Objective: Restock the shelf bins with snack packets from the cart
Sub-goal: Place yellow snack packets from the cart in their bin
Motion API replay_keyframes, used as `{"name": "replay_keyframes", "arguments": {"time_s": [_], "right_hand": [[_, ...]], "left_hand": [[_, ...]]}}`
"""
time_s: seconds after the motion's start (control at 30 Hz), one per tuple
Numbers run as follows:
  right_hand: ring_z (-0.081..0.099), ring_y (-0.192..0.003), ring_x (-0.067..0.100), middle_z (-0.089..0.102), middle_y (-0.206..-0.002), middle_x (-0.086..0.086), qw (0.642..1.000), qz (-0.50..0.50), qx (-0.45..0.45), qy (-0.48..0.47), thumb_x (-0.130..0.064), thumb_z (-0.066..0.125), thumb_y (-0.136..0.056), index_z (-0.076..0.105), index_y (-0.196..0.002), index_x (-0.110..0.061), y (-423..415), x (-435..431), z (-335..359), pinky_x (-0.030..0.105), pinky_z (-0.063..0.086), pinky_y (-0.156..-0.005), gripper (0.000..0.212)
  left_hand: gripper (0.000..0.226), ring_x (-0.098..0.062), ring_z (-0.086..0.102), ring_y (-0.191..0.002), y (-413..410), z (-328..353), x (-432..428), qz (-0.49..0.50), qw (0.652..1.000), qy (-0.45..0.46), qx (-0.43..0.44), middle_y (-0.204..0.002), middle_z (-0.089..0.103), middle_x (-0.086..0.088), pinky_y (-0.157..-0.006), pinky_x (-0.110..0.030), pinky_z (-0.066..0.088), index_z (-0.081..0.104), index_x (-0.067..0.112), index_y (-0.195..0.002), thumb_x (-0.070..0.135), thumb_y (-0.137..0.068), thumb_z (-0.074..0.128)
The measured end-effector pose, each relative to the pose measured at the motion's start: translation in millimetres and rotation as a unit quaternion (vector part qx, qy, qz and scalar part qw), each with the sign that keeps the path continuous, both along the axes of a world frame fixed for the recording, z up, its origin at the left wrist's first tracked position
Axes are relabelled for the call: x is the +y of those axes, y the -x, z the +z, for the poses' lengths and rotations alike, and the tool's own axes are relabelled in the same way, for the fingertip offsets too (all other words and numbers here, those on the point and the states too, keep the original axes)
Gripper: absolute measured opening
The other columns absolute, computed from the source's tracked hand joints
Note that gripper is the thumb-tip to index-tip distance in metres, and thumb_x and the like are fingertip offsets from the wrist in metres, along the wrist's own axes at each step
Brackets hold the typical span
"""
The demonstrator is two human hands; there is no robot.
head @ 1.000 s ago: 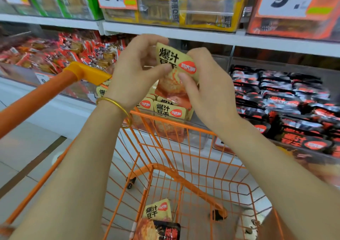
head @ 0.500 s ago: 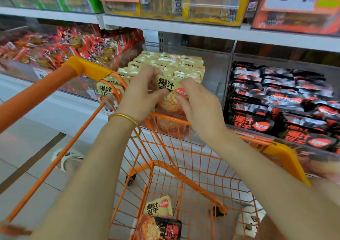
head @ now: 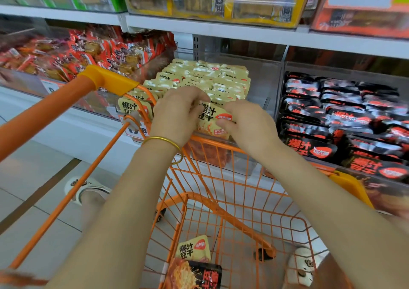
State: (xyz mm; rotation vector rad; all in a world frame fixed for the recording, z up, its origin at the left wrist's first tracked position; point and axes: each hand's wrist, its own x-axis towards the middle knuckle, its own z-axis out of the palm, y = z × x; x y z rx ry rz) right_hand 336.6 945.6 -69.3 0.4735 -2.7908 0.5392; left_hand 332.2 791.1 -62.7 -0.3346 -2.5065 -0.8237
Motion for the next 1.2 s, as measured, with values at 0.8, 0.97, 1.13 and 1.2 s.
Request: {"name": "replay_keyframes", "arguments": {"time_s": [0.8, 0.97, 1.13, 1.2], "right_hand": [[0.048, -0.066, 0.021, 0.042, -0.061, -0.004, 0.992, -0.059, -0.045, 0.105, -0.026, 0.053, -0.095, 0.041, -0.06, -0.017, -13.3, -10.7, -27.0, 0.028, 0.036, -0.06, 0.039], [0.045, -0.062, 0.021, 0.039, -0.056, 0.003, 0.98, -0.07, -0.145, 0.116, -0.014, 0.057, -0.089, 0.04, -0.05, -0.012, -1.6, -8.4, -17.3, 0.027, 0.033, -0.055, 0.043], [0.045, -0.06, 0.022, 0.041, -0.055, 0.002, 0.975, -0.083, -0.175, 0.111, -0.011, 0.049, -0.091, 0.041, -0.052, -0.012, -3.7, -14.0, -17.0, 0.025, 0.028, -0.046, 0.04], [0.053, -0.07, 0.027, 0.052, -0.068, 0.006, 0.986, -0.07, -0.148, 0.029, -0.012, 0.044, -0.095, 0.051, -0.063, -0.009, -15.3, -16.0, -17.4, 0.025, 0.035, -0.054, 0.033]], "left_hand": [[0.015, -0.039, 0.05, -0.087, 3.1, -32.7, 2.1, 0.104, 0.983, 0.124, 0.089, -0.086, 0.06, -0.014, -0.07, -0.042, 0.043, 0.069, 0.006, -0.075, -0.007, -0.069, 0.068], [0.009, -0.035, 0.049, -0.092, -3.5, -36.3, 5.2, 0.095, 0.994, 0.037, 0.048, -0.096, 0.051, -0.018, -0.066, -0.039, 0.045, 0.065, 0.001, -0.088, -0.002, -0.081, 0.06], [0.018, -0.035, 0.051, -0.094, -6.2, -40.3, 4.0, 0.078, 0.995, 0.046, 0.04, -0.098, 0.05, -0.016, -0.064, -0.044, 0.05, 0.065, 0.001, -0.096, -0.005, -0.08, 0.06], [0.023, -0.031, 0.052, -0.099, -10.1, -36.5, 1.8, 0.073, 0.997, 0.004, 0.023, -0.104, 0.05, -0.013, -0.076, -0.042, 0.051, 0.066, 0.005, -0.103, -0.002, -0.082, 0.061]]}}
